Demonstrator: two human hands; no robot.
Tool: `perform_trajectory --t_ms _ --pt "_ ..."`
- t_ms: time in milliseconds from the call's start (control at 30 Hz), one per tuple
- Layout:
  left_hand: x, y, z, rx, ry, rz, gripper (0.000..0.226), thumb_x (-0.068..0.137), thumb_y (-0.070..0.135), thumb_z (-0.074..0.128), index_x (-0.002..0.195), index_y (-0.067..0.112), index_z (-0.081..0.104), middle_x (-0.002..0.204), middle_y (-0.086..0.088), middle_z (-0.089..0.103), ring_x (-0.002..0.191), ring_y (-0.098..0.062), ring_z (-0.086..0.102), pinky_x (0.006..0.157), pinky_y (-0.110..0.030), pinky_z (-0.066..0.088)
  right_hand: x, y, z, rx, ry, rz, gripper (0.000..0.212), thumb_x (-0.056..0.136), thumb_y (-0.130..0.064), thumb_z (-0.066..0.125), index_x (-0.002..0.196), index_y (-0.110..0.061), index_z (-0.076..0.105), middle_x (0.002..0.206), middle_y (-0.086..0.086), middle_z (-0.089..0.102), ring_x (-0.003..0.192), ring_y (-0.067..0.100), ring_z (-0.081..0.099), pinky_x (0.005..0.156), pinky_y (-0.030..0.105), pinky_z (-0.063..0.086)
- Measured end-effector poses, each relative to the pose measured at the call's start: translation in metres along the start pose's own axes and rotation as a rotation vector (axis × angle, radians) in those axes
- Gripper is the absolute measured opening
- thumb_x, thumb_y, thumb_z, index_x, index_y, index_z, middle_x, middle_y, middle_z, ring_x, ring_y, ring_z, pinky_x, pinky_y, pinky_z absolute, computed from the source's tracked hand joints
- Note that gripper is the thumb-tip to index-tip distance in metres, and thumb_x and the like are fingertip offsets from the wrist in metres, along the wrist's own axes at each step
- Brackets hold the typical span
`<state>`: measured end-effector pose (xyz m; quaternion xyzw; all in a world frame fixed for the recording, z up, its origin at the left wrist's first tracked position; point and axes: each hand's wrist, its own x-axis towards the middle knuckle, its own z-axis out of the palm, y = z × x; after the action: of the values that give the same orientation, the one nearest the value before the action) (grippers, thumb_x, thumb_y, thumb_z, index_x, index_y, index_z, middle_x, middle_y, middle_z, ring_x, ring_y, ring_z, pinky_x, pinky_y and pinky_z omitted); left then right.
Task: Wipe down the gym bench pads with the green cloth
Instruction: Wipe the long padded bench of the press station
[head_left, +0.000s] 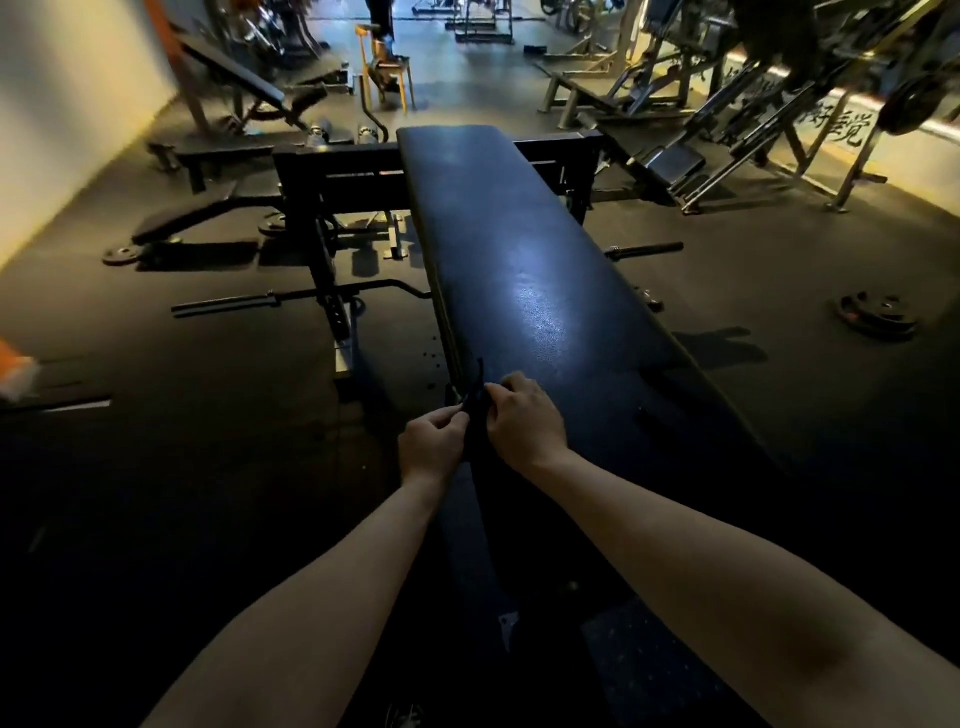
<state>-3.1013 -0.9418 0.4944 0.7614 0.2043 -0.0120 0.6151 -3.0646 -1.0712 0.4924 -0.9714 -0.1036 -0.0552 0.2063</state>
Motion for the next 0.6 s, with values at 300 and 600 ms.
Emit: perform_trajectory --t_ms 300,600 --pt "-0.058 -0.014 0.005 -0.032 0.158 0.038 0.026 0.096 0.028 0.059 0.077 0.020 0.075 0.074 0.002 0.070 0.078 -0.019 0.066 0.072 -0.032 0.050 -0.017 0.001 0.002 0.054 0.052 -0.039 0.029 0.092 -0.016 0.049 0.115 -0.011 0.066 0.122 0.011 0.060 0.118 0.030 0.053 0.101 0.039 0.038" --pt "0.016 0.018 0.015 -0.340 0.089 -0.018 0.041 0.100 0.020 0.051 0.138 0.025 0.036 0.135 -0.009 0.050 0.118 -0.025 0.054 0.103 -0.038 0.045 -0.017 -0.001 0.005 0.051 0.096 -0.009 0.030 0.089 -0.020 0.056 0.115 -0.013 0.068 0.131 0.008 0.060 0.126 0.027 0.051 0.105 0.036 0.038"
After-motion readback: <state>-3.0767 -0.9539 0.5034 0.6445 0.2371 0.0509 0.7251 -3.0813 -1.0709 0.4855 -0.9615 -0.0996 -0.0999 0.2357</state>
